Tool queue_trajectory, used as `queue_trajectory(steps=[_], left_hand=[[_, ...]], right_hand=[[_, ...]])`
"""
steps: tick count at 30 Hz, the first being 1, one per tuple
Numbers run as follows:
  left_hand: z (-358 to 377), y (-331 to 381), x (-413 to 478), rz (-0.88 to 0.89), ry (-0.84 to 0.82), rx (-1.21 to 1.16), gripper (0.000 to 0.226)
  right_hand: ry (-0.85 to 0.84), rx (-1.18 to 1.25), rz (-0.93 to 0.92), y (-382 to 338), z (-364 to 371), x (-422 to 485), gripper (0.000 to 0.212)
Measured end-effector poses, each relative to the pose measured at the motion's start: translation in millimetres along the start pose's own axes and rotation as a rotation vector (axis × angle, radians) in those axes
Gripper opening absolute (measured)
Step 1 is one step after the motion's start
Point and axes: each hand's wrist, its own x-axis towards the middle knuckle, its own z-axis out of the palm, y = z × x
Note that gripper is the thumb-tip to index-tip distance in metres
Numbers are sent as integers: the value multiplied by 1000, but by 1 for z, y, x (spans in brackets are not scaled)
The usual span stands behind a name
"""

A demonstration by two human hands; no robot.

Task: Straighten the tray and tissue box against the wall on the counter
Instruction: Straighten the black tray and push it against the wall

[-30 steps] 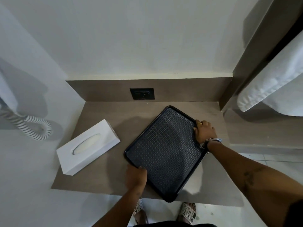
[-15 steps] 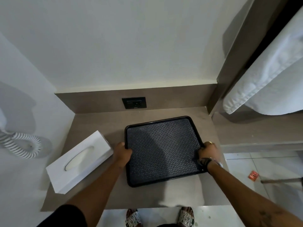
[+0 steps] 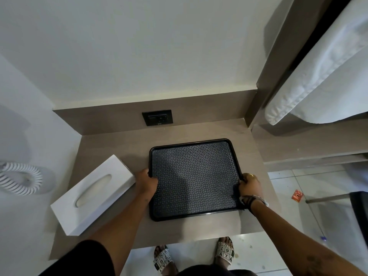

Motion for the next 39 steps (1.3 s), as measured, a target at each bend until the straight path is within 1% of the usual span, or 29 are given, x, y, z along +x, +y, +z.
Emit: queue_trajectory(steps=[1, 3, 4, 5, 6, 8, 10, 12, 14, 17, 20, 28, 39], left_hand=[[0, 1, -1, -1, 16, 11, 4], [-1, 6, -4, 6, 76, 82, 12], [-1, 9, -9, 23, 109, 144, 14], [-2, 11, -15, 56, 139, 221, 22], [-1, 11, -25, 122, 159, 302, 35], [4, 0, -50, 372, 161, 448, 58], [16, -20, -82, 621, 89, 573, 76], [28, -45, -108, 763, -5, 637, 84], [39, -67, -125, 829, -66, 696, 86], [49, -82, -136, 839, -128, 795, 87], [53, -87, -140, 801, -173, 856, 88], [54, -78, -122, 731, -238, 819, 89], [51, -30, -60, 718, -219, 864, 89]], right_hand=[[-3, -16, -15, 0, -1, 0, 22], [14, -104, -60, -3, -5, -3, 23], [38, -172, -86, -4, -7, -7, 27], [72, -233, -118, -6, -8, -13, 33], [111, -270, -164, -8, -9, -21, 39], [156, -314, -314, -9, -7, -41, 52], [126, -398, -484, -7, 1, -65, 62], [43, -478, -602, 1, 13, -90, 73], [-42, -539, -682, 12, 27, -112, 79], [-121, -635, -715, 28, 39, -129, 84], [-175, -660, -704, 34, 42, -133, 87], [-260, -688, -676, 23, 45, -113, 91], [-253, -673, -653, -17, 59, -53, 91]])
